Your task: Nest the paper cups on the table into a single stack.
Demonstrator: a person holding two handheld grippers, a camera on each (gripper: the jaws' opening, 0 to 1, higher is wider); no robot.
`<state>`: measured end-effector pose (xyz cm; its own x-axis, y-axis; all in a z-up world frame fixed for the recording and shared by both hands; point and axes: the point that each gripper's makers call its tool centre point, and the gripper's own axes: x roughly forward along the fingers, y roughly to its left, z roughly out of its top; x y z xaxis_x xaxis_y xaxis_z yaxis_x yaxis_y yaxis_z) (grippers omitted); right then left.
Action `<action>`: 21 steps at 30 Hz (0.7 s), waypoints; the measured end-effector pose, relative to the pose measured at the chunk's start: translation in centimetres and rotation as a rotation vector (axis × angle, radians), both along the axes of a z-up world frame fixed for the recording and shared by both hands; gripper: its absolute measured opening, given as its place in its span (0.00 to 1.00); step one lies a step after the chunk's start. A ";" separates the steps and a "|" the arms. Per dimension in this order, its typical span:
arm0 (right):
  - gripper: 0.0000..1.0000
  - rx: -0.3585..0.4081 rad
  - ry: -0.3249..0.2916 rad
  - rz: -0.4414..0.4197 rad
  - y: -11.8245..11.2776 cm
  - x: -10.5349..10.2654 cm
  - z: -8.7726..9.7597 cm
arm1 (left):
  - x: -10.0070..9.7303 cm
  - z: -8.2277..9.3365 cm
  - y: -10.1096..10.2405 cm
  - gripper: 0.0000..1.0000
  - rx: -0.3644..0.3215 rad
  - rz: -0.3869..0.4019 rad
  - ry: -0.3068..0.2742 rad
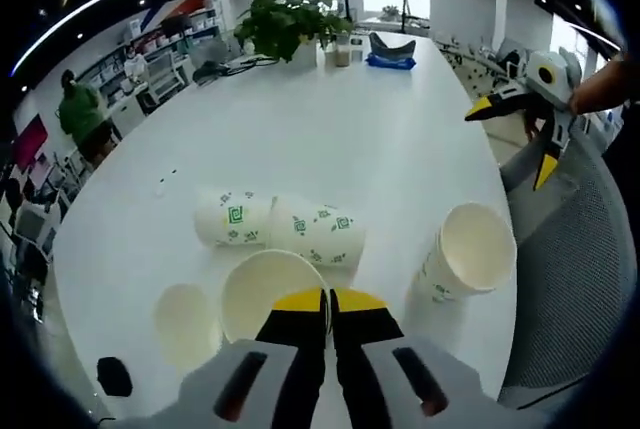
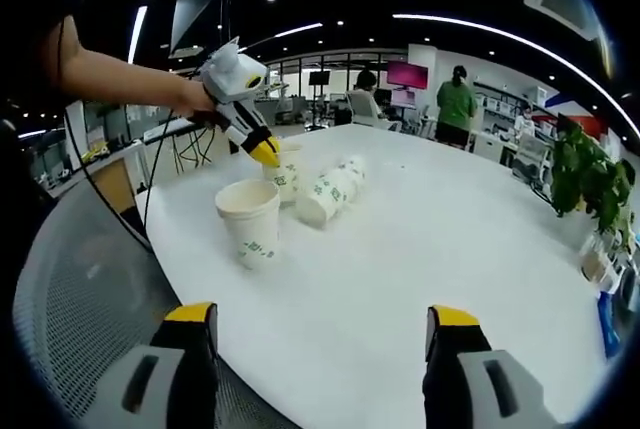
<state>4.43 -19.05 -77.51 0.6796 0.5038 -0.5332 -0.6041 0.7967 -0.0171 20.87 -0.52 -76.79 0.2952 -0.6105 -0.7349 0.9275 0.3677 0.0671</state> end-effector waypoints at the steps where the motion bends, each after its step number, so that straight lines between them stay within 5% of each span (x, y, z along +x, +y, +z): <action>1: 0.87 0.002 -0.002 -0.001 0.0 0.0 0.0 | -0.3 0.4 0.1 0.00 -0.001 -0.001 -0.003; 14: 0.90 0.022 -0.024 0.001 0.1 0.2 0.5 | -1.7 3.0 0.2 0.00 -0.030 -0.006 -0.030; 21: 0.92 0.027 -0.032 -0.002 0.3 0.2 0.8 | -2.8 5.9 0.2 0.00 -0.049 -0.021 -0.051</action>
<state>4.63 -18.78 -76.75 0.6973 0.5166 -0.4969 -0.6020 0.7983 -0.0149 18.10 -0.36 -70.93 0.3179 -0.6522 -0.6881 0.9310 0.3520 0.0965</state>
